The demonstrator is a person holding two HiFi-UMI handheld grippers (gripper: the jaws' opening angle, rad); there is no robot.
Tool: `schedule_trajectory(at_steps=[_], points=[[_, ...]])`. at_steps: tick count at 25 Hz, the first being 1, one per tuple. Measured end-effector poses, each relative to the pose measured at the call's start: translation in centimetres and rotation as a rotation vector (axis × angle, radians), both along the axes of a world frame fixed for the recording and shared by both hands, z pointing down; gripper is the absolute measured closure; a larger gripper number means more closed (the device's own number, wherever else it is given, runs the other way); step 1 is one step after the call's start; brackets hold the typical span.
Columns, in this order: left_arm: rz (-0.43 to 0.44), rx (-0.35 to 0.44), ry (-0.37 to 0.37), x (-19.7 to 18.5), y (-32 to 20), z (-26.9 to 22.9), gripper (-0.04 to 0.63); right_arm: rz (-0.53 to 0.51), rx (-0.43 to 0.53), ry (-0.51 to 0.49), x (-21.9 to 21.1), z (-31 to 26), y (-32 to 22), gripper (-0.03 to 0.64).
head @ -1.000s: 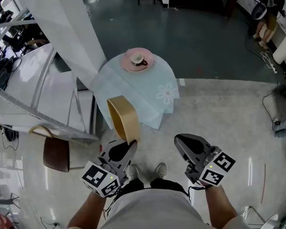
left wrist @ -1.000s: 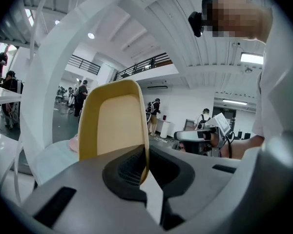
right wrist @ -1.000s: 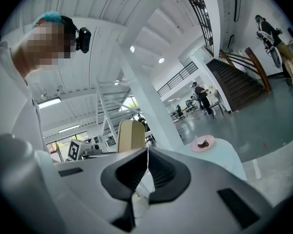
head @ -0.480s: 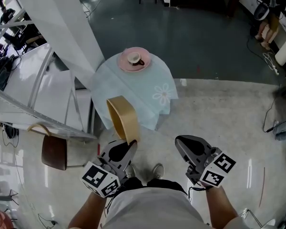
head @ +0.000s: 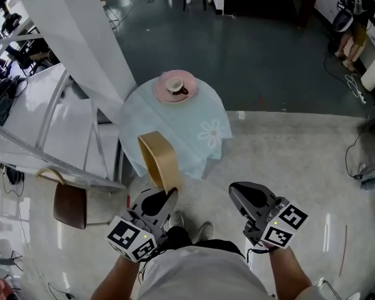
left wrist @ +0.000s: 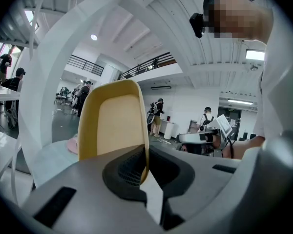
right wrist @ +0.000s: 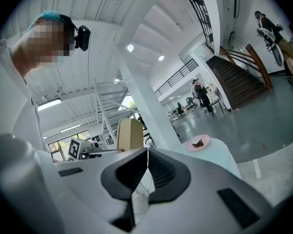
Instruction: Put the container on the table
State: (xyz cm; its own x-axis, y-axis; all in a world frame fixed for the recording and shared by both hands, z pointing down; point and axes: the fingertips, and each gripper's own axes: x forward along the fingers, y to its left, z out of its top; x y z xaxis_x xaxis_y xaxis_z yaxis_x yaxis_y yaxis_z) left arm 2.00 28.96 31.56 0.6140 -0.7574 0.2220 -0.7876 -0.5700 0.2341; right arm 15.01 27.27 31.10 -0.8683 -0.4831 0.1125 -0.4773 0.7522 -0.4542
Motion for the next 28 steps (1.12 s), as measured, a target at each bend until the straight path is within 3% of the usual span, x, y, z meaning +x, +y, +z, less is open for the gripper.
schedule_trajectory(at_steps=[11, 28], points=[[0.012, -0.005, 0.019, -1.8, -5.2, 0.9, 0.568, 0.031, -0.012, 0.017, -1.3, 0.8, -4.9, 0.595], [0.061, -0.058, 0.060, -10.3, -19.3, 3.0, 0.568, 0.063, -0.083, 0.060, -10.8, 2.6, -18.5, 0.595]])
